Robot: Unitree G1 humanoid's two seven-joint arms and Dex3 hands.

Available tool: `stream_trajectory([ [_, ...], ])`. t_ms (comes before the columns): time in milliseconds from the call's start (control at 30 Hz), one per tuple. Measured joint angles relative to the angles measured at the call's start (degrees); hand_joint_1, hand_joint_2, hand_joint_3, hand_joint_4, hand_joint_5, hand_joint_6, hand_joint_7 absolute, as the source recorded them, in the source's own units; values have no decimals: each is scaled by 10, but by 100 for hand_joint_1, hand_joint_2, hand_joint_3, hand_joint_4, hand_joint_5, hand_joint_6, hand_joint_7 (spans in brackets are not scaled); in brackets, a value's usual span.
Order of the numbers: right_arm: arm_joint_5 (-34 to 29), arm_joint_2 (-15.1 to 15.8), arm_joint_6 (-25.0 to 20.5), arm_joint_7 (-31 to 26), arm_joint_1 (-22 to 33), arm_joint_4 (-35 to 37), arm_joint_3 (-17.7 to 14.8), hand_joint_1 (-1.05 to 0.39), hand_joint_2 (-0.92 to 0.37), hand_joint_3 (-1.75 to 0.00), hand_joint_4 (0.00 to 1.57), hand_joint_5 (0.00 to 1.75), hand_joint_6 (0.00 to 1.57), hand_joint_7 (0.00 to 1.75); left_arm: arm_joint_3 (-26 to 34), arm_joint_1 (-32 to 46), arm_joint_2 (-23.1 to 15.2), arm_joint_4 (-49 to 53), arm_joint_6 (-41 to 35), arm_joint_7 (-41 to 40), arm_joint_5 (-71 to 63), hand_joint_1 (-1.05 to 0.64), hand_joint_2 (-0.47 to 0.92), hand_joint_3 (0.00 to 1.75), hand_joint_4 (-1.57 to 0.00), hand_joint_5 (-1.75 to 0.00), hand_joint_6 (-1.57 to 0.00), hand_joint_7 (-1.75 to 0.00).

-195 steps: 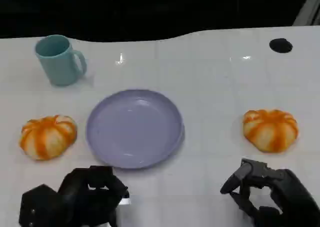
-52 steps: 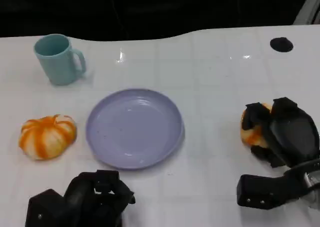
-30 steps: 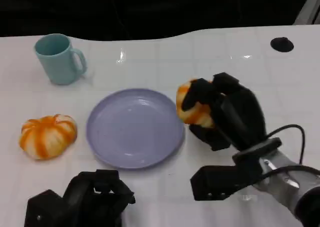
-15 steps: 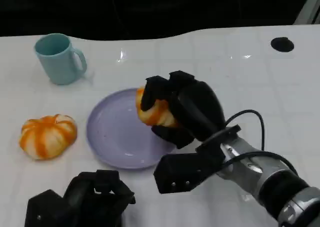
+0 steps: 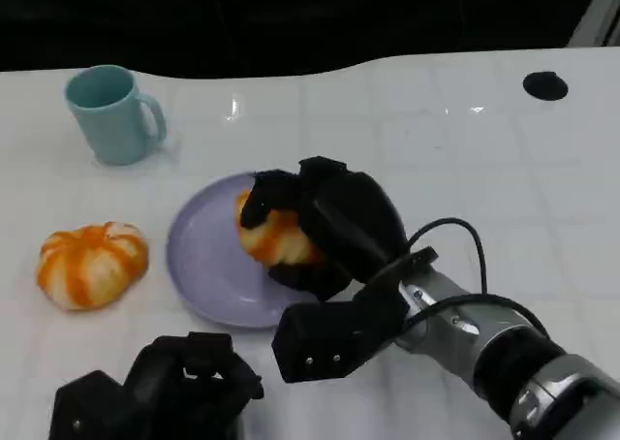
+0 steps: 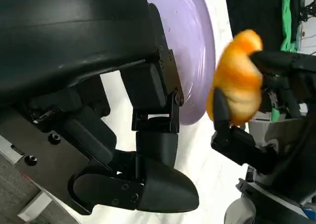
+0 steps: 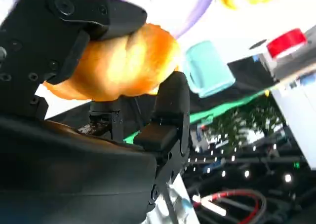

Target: Grasp the bread from the table and place it into the plate.

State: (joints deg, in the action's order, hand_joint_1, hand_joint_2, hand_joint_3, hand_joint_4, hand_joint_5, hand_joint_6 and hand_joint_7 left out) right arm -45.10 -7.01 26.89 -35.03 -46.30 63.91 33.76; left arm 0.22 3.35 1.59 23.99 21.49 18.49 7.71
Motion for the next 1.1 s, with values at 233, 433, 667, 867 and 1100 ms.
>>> stream_trajectory([
  [233, 4, 2, -30, 83, -2, -15, 8, -52, -92, -17, 24, 36, 46, 0, -1, 0, 0, 0, 0, -1, -2, -105, 60, 61, -157, -122, -140, -82],
  [433, 10, 11, -46, 135, -2, -39, 10, -71, -92, -31, 12, 32, 29, 0, -2, 0, 0, 0, 0, -5, -6, -105, 59, 61, -157, -122, -139, -82],
  [667, 13, 31, -52, 160, 10, -77, 9, -72, -92, -28, 12, 34, 30, 1, -3, 0, 0, 0, -1, -7, -7, -105, 60, 60, -157, -122, -140, -83],
  [867, 14, 48, -49, 168, 29, -107, 9, -72, -92, -29, 15, 37, 32, 2, -3, 0, 0, 0, -1, -9, -7, -105, 60, 60, -157, -122, -140, -82],
  [1100, 13, 81, -29, 165, 62, -169, 7, -70, -92, -28, 20, 44, 37, 4, -4, 0, -2, 0, -1, -9, -9, -105, 60, 60, -157, -122, -139, -82],
])
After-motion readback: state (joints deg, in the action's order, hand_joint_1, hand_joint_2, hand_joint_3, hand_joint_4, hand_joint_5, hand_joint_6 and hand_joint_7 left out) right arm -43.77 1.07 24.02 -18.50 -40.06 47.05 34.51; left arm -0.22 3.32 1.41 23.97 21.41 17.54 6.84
